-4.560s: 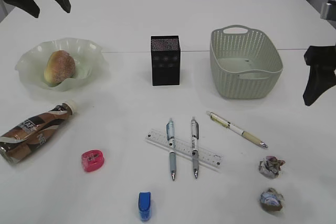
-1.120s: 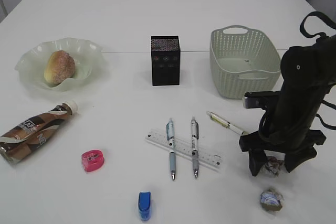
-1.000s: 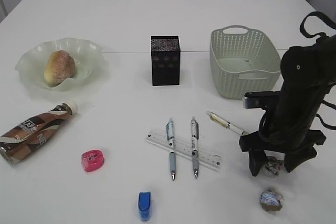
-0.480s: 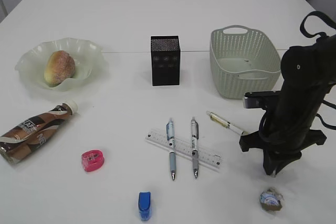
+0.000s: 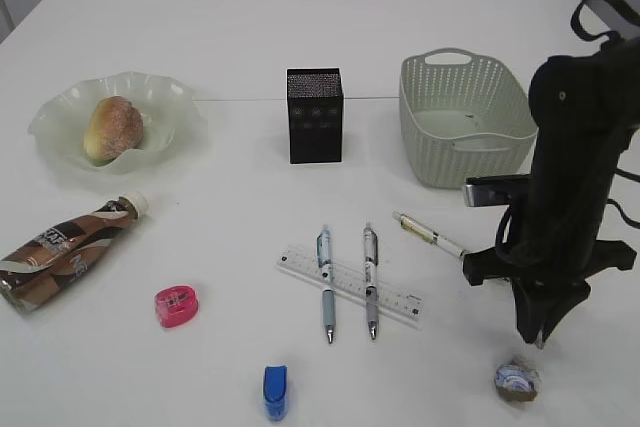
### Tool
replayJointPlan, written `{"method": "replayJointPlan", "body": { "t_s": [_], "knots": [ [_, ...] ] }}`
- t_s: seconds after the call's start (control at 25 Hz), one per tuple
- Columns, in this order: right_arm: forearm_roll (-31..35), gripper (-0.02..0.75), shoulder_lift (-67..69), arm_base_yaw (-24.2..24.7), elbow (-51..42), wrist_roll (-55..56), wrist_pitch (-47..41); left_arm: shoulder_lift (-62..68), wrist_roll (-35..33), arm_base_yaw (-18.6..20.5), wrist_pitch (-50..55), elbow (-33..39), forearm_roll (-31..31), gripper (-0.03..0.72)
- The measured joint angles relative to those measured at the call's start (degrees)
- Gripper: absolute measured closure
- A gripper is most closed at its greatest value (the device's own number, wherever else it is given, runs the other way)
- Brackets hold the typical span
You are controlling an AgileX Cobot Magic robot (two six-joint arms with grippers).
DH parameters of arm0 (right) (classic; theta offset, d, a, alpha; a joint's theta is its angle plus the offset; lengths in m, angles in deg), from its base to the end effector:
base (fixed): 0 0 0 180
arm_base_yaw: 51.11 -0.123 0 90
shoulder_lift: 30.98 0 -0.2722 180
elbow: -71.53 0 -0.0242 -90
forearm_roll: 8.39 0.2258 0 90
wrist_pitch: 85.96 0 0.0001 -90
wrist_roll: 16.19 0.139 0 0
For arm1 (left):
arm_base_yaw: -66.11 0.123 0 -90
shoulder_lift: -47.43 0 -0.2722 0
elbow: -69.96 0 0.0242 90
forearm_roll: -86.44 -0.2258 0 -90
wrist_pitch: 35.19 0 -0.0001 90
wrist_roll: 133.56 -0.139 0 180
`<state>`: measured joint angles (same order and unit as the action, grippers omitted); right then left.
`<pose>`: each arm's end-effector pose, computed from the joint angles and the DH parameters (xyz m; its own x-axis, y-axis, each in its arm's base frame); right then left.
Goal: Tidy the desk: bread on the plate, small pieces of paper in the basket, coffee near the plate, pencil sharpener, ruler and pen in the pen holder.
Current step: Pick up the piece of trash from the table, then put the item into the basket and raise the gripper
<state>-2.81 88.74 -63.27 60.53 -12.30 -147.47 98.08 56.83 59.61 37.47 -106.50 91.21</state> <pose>0.2836 0.0733 0.0950 -0.9715 -0.0929 0.2181 -0.0819 0.9949 0.0590 0.1053 -0.0231 0.4022 -0.6185 -0.1350 -0.7741 0.0504 0.9763 -0.2105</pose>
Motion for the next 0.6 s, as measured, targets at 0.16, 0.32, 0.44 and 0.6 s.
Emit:
{"method": "replayJointPlan", "body": {
  "t_s": [0.16,0.32,0.44,0.6],
  "knots": [
    [0.1,0.713,-0.8,0.0,5.0,-0.5,-5.7,0.0,0.0,0.0,0.0,0.0,0.0,0.193],
    [0.3,0.713,-4.1,0.0,11.8,-0.6,-7.1,0.0,0.0,0.0,0.0,0.0,0.1,0.200],
    [0.2,0.714,-5.2,0.0,18.3,-0.7,-7.6,0.0,0.0,0.0,0.0,0.0,0.1,0.201],
    [-3.4,0.715,-5.2,0.0,27.1,-0.8,-3.4,0.0,0.0,0.0,0.0,0.0,0.1,0.202]
  ]
}}
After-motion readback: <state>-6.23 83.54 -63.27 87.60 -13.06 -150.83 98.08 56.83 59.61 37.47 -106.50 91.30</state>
